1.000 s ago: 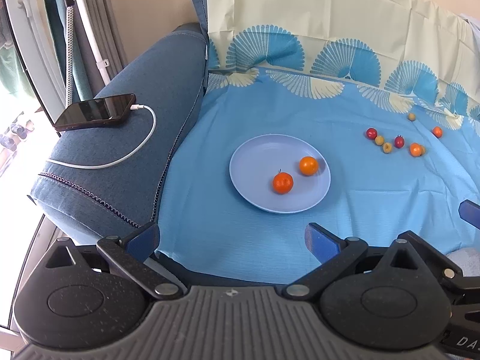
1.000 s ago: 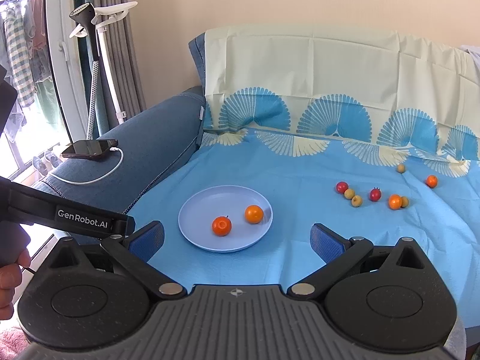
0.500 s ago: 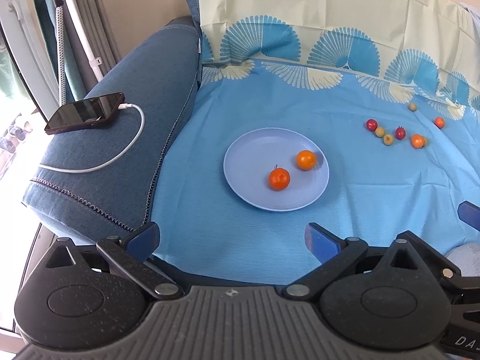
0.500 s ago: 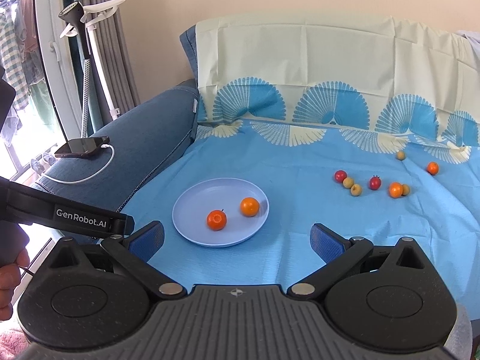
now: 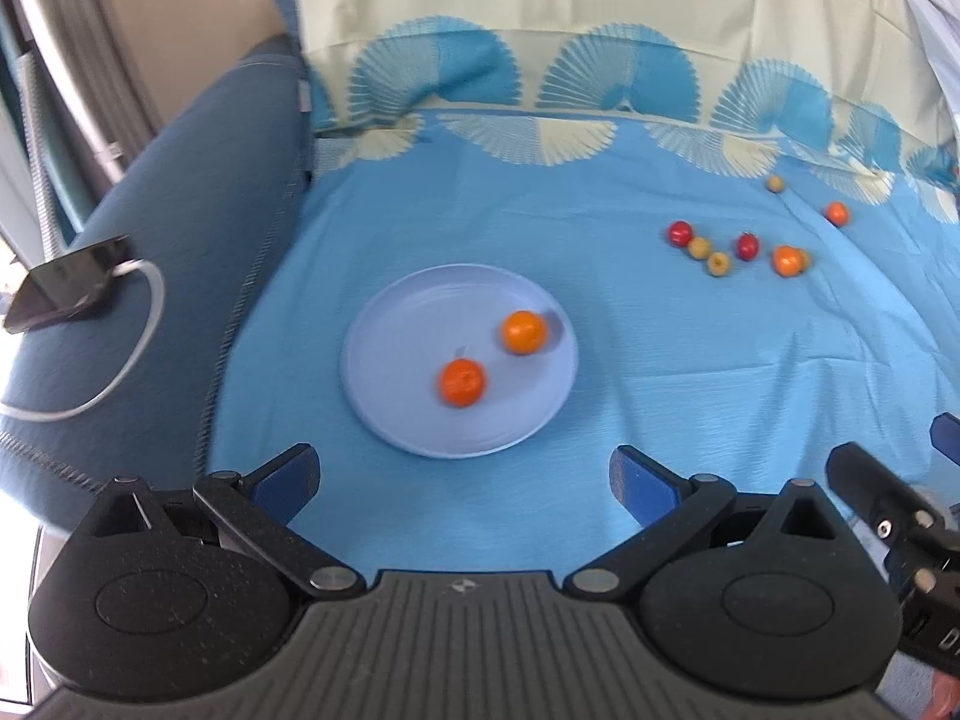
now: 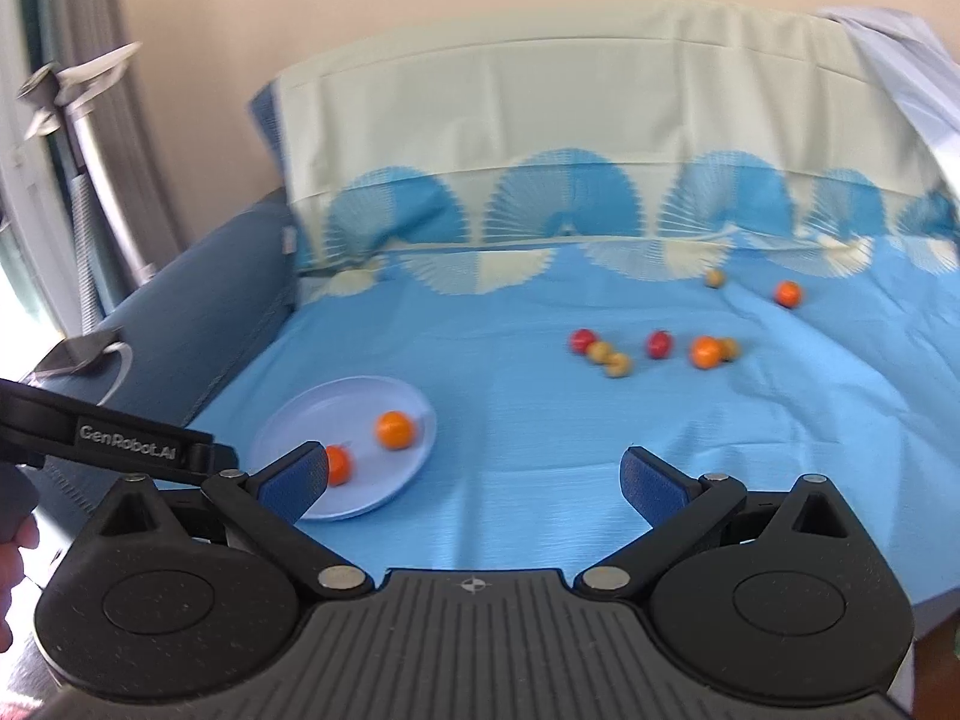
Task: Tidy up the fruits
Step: 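Grasp a yellow-brown fruit with the left tool while the right tool grasps an orange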
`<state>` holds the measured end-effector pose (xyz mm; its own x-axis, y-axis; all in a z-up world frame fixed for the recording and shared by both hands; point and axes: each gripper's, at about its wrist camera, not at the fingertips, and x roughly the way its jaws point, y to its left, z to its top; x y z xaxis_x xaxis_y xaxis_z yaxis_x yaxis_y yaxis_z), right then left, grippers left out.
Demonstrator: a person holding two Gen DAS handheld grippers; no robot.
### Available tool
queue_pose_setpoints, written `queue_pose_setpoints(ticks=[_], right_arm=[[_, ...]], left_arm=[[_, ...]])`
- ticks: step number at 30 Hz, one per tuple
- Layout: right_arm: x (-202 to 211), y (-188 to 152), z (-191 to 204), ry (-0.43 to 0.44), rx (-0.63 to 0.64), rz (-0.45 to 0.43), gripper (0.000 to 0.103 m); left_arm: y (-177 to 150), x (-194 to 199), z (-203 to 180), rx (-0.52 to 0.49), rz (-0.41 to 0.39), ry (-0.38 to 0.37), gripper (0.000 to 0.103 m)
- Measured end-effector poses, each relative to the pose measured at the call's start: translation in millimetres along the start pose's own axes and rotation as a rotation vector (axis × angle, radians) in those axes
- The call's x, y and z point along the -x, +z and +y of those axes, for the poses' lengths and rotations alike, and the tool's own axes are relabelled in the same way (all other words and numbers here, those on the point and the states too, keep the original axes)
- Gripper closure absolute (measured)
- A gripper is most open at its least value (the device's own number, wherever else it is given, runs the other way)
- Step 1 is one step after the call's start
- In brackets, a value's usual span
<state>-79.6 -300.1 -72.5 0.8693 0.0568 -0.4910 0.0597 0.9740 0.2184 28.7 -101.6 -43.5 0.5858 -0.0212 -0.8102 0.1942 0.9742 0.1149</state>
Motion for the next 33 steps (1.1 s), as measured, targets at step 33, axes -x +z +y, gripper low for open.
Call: queue_pose_setpoints(ticks=[33], right_arm=[[-288,34,-226,-0.173,0.020,0.163,0.006]], left_arm=[[174,-299,-232,-0.091,0.279,-0.158,0.005]])
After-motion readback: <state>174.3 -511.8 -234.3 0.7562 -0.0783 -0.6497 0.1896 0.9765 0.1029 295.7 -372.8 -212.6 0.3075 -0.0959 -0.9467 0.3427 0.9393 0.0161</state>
